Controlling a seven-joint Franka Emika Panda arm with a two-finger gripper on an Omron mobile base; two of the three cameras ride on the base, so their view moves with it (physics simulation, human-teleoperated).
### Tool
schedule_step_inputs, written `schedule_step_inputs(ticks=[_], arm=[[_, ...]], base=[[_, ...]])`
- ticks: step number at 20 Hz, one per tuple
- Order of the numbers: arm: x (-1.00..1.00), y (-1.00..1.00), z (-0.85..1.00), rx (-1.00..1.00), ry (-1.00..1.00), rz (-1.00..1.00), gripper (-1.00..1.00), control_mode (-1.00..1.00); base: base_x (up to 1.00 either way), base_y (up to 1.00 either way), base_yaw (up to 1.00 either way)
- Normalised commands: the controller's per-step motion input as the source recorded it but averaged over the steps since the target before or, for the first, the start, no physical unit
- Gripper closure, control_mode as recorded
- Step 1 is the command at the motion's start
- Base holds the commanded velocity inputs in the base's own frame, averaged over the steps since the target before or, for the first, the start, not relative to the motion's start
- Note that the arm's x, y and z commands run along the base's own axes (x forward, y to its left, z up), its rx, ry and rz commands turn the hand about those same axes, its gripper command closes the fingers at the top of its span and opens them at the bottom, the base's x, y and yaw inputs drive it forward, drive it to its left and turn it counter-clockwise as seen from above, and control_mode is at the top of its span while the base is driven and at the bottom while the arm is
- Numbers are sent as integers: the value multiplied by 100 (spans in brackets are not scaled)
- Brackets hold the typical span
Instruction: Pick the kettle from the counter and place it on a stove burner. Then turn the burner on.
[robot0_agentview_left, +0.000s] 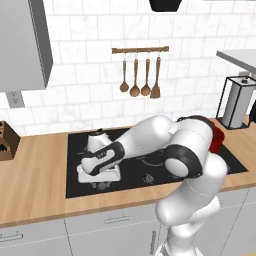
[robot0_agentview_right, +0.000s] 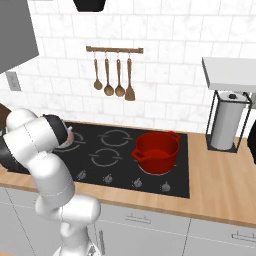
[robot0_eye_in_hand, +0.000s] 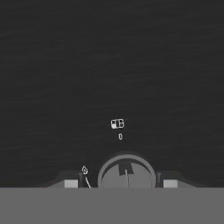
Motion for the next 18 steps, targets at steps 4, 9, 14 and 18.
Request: schedule_step_inputs(ticks=[4, 9, 14, 18], arm=[[-20, -49, 0, 0, 0, 0, 100, -100], [-23, -49, 0, 0, 0, 0, 100, -100], [-15, -21, 0, 0, 0, 0, 100, -100], [0, 0, 0, 0, 0, 0, 100, -100]], base=[[0, 0, 0], [0, 0, 0], [0, 0, 0], [0, 0, 0]])
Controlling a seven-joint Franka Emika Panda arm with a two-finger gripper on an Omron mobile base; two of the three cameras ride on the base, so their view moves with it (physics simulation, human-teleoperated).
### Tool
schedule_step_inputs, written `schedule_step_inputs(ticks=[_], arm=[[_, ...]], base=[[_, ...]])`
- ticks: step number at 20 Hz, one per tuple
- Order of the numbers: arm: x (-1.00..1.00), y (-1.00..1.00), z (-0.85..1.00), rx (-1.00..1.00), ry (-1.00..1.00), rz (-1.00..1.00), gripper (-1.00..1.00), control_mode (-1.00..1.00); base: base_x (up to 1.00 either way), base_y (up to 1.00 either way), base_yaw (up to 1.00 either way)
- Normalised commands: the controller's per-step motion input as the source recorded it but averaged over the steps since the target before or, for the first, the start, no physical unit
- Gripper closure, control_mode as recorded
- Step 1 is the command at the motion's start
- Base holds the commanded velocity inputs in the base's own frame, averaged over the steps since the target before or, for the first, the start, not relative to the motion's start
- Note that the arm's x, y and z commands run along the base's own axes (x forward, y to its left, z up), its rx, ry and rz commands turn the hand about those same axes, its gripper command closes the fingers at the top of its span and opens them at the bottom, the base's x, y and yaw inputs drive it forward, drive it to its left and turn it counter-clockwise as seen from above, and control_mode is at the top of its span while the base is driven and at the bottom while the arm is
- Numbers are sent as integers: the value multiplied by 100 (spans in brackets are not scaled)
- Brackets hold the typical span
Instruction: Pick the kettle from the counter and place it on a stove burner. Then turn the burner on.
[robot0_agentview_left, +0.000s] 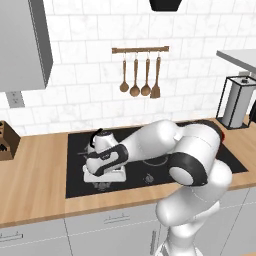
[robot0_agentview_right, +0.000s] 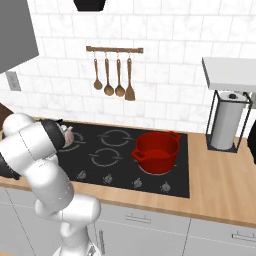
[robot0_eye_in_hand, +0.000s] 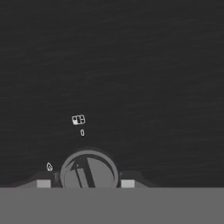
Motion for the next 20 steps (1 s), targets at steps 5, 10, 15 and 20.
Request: schedule_step_inputs(ticks=[5, 10, 15, 20], arm=[[0, 0, -7, 0, 9, 28, 100, -100], [0, -6, -19, -1, 1, 58, 100, -100], [0, -11, -33, -1, 0, 63, 100, -100], [-1, -13, -39, 0, -1, 61, 100, -100]], base=[[0, 0, 0], [0, 0, 0], [0, 0, 0], [0, 0, 0]])
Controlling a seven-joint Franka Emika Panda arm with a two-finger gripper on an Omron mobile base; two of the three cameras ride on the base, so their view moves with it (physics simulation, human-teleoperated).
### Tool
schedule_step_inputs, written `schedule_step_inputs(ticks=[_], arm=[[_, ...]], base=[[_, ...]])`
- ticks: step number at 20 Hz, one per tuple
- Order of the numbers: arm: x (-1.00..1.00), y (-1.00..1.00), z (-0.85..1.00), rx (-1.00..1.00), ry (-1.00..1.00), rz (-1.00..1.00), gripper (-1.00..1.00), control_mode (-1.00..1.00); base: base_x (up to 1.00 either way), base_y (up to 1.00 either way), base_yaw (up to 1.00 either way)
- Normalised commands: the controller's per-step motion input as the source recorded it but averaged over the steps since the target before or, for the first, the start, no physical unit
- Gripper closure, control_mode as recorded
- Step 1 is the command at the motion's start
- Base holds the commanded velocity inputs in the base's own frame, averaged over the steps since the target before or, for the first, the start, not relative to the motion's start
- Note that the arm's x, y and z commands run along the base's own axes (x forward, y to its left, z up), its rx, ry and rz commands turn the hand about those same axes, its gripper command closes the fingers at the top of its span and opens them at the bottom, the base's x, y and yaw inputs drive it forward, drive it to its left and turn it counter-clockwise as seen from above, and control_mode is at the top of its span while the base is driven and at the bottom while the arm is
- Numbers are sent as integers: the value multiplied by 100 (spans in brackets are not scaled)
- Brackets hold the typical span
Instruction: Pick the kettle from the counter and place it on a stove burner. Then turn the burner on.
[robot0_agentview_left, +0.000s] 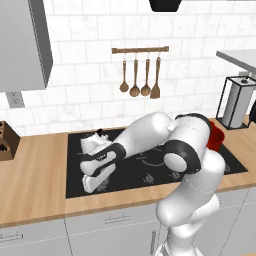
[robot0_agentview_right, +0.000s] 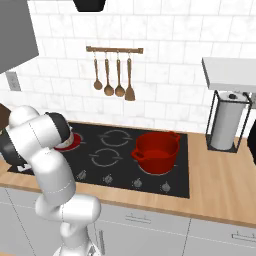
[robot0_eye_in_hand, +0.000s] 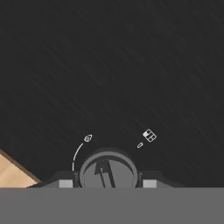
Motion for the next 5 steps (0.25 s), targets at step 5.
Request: schedule_step_inputs(ticks=[5], arm=[[-16, -10, -22, 0, -2, 44, 100, -100]], base=[[0, 0, 0]])
